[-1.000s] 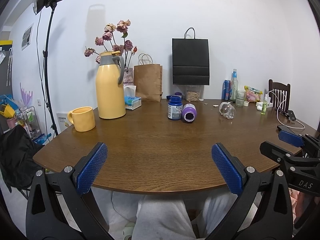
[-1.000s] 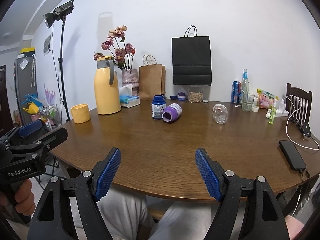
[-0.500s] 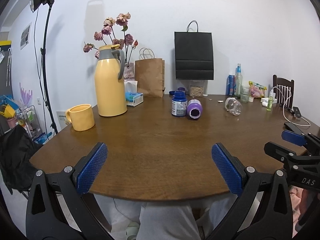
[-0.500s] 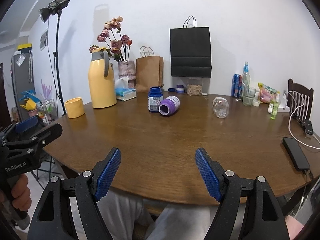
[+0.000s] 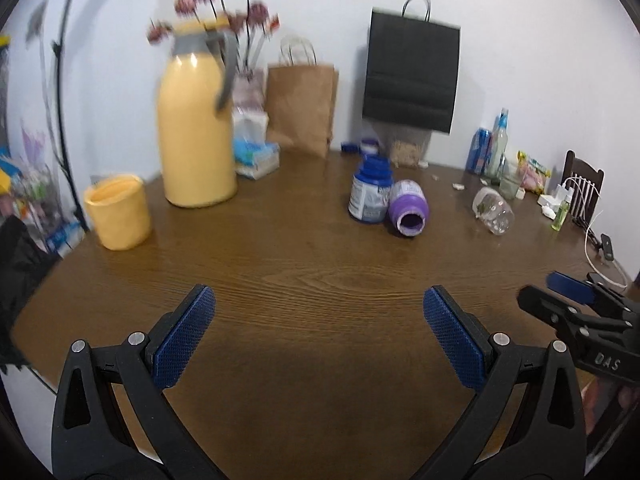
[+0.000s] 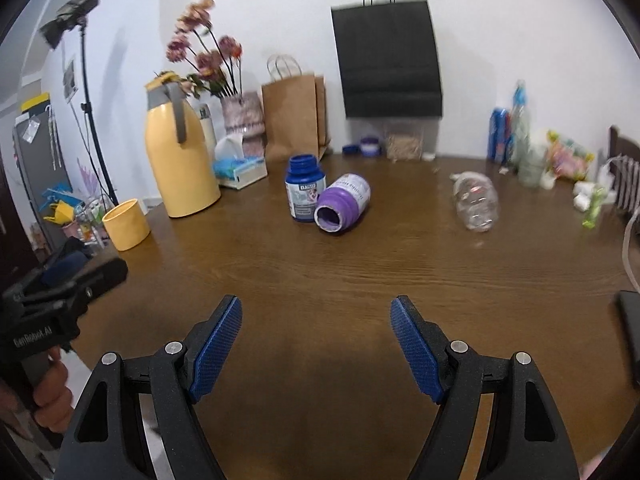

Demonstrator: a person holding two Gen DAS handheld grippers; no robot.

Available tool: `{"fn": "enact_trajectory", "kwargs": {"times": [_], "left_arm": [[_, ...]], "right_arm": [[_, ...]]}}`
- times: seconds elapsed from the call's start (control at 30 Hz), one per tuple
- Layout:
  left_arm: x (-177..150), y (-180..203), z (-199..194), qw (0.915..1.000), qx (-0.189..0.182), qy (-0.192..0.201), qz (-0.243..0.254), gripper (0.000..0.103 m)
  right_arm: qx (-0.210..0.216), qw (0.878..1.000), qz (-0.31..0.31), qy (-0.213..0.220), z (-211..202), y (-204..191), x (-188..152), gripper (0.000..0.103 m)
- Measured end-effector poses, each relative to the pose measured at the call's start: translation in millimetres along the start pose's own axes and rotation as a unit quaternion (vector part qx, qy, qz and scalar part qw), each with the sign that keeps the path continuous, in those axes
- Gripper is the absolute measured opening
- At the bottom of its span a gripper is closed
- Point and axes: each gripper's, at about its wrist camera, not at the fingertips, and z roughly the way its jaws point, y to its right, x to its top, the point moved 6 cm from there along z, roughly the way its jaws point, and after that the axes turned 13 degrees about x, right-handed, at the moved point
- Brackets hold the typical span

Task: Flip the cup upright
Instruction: 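Move the right gripper toward the purple bottle lying on its side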

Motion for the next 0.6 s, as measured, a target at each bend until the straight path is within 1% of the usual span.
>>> {"fn": "enact_trajectory", "kwargs": {"times": [0.07,0.17,0.27,0.33,0.37,0.47,0.6], "left_arm": [[4,4,19,0.9996,-0.011,-0.023,0.008,0.103],[13,14,51,0.9980,-0.010,-0.054,0.031,0.103],[21,16,74,0.9969,-0.007,-0.072,0.029,0.103],[32,16,91,0.9968,-0.010,-0.077,0.022,0.103],[37,17,97,0.9968,-0.009,-0.077,0.021,0.103],[52,23,119,0.9968,-0.011,-0.074,0.028,0.103],[67,31,141,0.9959,-0.028,-0.080,0.031,0.103]], "right_arm": [[-0.007,1.000,0.003,-0.006,20,8,15,0.081],[0.006,1.000,0.011,-0.024,57,19,36,0.081],[0.006,0.999,0.020,-0.044,93,41,57,0.081],[0.018,0.998,0.030,-0.054,113,53,66,0.081],[0.012,0.997,0.039,-0.062,129,62,73,0.081],[0.015,0.996,0.058,-0.063,158,75,88,0.081],[0.003,0.994,0.075,-0.075,190,85,92,0.081]]}}
